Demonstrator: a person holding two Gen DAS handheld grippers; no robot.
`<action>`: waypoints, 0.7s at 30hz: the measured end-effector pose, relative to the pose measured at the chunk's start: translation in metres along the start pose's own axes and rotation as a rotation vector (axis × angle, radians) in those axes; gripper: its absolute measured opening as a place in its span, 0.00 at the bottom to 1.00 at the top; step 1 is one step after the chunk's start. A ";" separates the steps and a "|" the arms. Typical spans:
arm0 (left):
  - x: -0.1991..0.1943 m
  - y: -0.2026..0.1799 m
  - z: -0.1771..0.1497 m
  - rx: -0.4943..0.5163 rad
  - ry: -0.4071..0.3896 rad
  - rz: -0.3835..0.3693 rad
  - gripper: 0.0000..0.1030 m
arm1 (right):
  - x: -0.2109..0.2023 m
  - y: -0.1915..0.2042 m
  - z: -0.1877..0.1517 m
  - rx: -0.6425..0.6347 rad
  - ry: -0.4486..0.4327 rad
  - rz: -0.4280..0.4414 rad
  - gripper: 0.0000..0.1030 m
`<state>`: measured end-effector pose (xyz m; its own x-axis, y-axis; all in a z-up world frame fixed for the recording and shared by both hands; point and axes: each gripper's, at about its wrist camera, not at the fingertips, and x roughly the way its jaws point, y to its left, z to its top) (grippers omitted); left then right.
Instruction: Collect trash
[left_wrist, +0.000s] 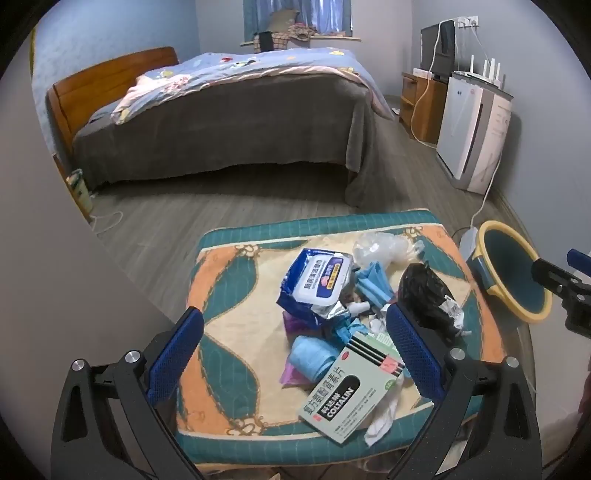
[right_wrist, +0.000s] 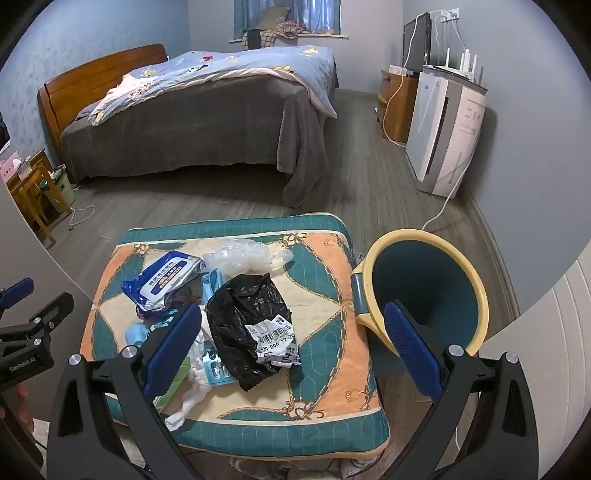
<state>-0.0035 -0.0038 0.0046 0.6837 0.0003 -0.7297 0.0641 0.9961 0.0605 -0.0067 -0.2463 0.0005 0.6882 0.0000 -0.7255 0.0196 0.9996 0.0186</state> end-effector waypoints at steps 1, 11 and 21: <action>0.000 0.000 0.000 0.000 0.000 0.000 0.95 | 0.000 0.000 0.000 0.000 0.000 -0.001 0.95; 0.000 -0.004 -0.001 0.004 0.000 -0.003 0.95 | 0.000 0.000 0.001 -0.004 -0.001 -0.001 0.95; -0.001 -0.004 -0.004 0.003 0.002 -0.003 0.95 | -0.001 -0.001 0.001 -0.006 0.000 -0.003 0.95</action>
<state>-0.0073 -0.0076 0.0019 0.6820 -0.0025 -0.7313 0.0683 0.9958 0.0603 -0.0065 -0.2471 0.0023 0.6883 -0.0028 -0.7254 0.0173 0.9998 0.0125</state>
